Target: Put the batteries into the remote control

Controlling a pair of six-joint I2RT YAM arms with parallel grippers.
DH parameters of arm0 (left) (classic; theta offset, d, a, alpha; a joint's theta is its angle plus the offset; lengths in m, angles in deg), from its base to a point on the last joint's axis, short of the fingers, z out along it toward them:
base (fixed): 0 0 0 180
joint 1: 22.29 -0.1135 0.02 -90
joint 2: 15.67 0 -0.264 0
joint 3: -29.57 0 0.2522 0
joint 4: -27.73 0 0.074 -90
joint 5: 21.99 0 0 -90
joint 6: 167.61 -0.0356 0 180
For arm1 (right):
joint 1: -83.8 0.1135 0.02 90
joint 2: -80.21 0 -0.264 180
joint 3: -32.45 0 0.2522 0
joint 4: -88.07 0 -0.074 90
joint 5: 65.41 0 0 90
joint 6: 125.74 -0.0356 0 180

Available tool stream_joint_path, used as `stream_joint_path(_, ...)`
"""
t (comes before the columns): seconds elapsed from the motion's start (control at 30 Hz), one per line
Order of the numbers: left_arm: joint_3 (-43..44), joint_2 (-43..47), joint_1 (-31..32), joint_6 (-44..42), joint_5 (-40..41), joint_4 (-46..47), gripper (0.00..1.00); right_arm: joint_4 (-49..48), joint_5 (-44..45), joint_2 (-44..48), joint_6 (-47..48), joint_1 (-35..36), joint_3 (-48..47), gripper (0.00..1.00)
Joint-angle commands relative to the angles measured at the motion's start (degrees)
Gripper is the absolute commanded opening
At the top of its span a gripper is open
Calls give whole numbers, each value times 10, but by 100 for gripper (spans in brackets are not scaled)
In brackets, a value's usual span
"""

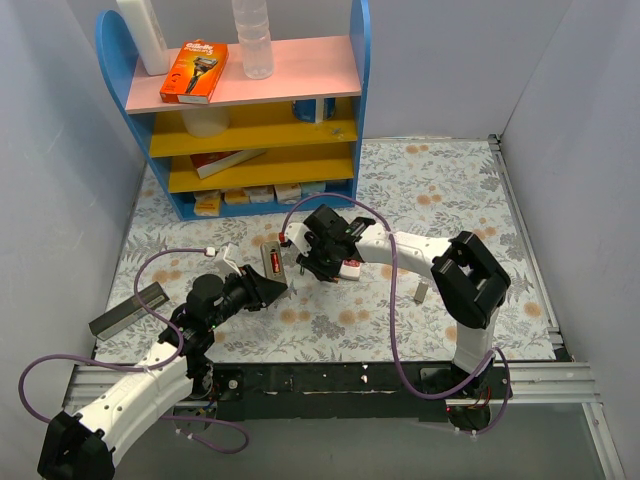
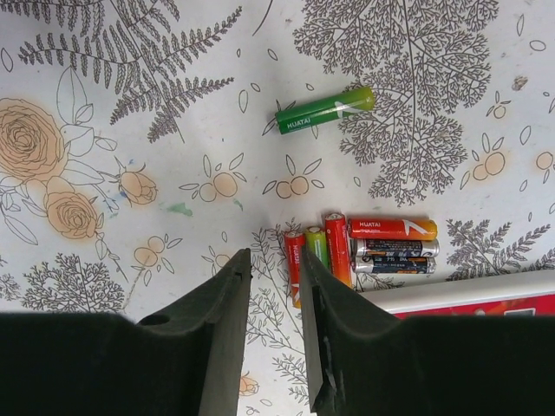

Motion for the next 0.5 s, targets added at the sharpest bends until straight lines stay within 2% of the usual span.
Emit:
stream_joint_path(0.0,19,14,2,-4,12,3,0,2,0,-6,7,1,-7,35)
stream_joint_path(0.47,19,21,2,-2,9,0,0,-8,30,-32,17,2,15,34)
